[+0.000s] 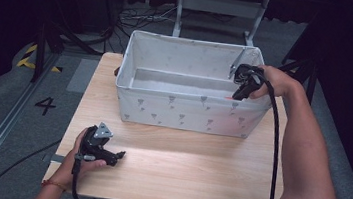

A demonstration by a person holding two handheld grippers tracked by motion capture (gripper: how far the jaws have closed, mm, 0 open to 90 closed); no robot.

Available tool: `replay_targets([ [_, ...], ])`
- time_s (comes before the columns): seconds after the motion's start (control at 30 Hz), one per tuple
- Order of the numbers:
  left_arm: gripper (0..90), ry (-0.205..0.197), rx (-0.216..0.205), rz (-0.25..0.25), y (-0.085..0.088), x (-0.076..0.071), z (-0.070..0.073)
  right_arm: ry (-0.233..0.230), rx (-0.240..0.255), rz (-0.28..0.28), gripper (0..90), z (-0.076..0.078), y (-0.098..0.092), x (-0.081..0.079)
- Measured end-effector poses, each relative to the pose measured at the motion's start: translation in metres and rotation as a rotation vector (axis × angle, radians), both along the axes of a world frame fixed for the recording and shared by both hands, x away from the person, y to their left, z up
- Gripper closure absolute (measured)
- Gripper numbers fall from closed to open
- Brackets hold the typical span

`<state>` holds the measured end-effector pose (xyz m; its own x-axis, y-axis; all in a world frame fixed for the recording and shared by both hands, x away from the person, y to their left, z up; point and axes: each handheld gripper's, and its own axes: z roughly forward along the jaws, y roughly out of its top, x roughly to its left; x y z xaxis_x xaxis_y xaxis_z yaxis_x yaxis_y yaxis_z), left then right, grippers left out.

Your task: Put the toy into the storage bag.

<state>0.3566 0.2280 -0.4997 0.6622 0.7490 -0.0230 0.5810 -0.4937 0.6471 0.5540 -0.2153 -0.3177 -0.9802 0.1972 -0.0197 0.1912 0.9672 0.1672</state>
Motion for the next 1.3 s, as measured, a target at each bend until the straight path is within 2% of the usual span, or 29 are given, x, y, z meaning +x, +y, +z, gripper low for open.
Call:
replay_targets([
  [0.07, 0.4, 0.0, 0.0, -0.001, 0.0, 0.0, 0.0, -0.021, -0.002, -0.017, 77.6, 0.004, -0.001, -0.001],
  [0.13, 0.4, 0.0, 0.0, -0.001, 0.0, 0.0, 0.0, -0.033, 0.001, -0.007, 77.0, 0.005, -0.003, -0.001],
  [0.27, 0.4, 0.0, 0.0, -0.001, 0.0, 0.0, 0.0, -0.065, 0.041, -0.027, 74.5, 0.008, -0.006, -0.003],
  [0.37, 0.4, -0.002, 0.003, -0.001, 0.0, 0.0, 0.0, -0.091, 0.094, -0.048, 70.9, 0.012, -0.01, -0.006],
  [0.4, 0.4, -0.002, 0.002, -0.001, 0.0, 0.0, 0.0, -0.108, 0.133, -0.053, 69.9, 0.015, -0.013, -0.008],
  [0.43, 0.4, -0.001, 0.003, -0.003, 0.0, 0.0, 0.0, -0.108, 0.133, -0.053, 69.9, 0.015, -0.013, -0.008],
  [0.47, 0.4, -0.001, 0.002, -0.004, 0.0, 0.0, 0.0, -0.118, 0.17, -0.063, 69.5, 0.018, -0.016, -0.01],
  [0.6, 0.4, 0.0, 0.003, -0.005, 0.0, 0.0, 0.0, -0.164, 0.227, -0.07, 64.8, 0.024, -0.02, -0.015],
  [0.67, 0.5, 0.0, 0.003, -0.006, 0.0, 0.0, 0.0, -0.197, 0.268, -0.101, 62.2, 0.027, -0.023, -0.017],
  [0.73, 0.4, 0.0, 0.003, -0.005, 0.0, 0.0, 0.0, -0.243, 0.287, -0.114, 56.4, 0.03, -0.023, -0.021],
  [0.8, 0.5, 0.0, 0.003, -0.006, 0.0, 0.0, 0.0, -0.264, 0.327, -0.152, 53.8, 0.032, -0.025, -0.024],
  [0.87, 0.5, 0.0, 0.003, -0.007, 0.0, 0.0, 0.0, -0.307, 0.349, -0.177, 49.1, 0.034, -0.024, -0.029],
  [0.93, 0.5, 0.0, 0.003, -0.008, 0.0, 0.0, 0.0, -0.318, 0.377, -0.209, 44.0, 0.036, -0.025, -0.033],
  [1.0, 0.5, 0.0, 0.003, -0.007, 0.0, 0.0, 0.0, -0.349, 0.403, -0.244, 38.5, 0.039, -0.026, -0.039],
  [1.1, 0.5, 0.0, 0.004, -0.008, 0.0, 0.0, 0.0, -0.37, 0.425, -0.287, 30.1, 0.042, -0.028, -0.045],
  [1.13, 0.5, -0.001, 0.003, -0.008, 0.0, 0.0, 0.0, -0.386, 0.429, -0.302, 29.3, 0.044, -0.029, -0.048],
  [1.2, 0.5, 0.0, 0.003, -0.008, 0.0, 0.0, 0.0, -0.4, 0.478, -0.325, 27.6, 0.048, -0.033, -0.054],
  [1.3, 0.5, -0.001, 0.003, -0.007, 0.0, 0.0, 0.0, -0.439, 0.525, -0.359, 26.4, 0.054, -0.036, -0.063],
])
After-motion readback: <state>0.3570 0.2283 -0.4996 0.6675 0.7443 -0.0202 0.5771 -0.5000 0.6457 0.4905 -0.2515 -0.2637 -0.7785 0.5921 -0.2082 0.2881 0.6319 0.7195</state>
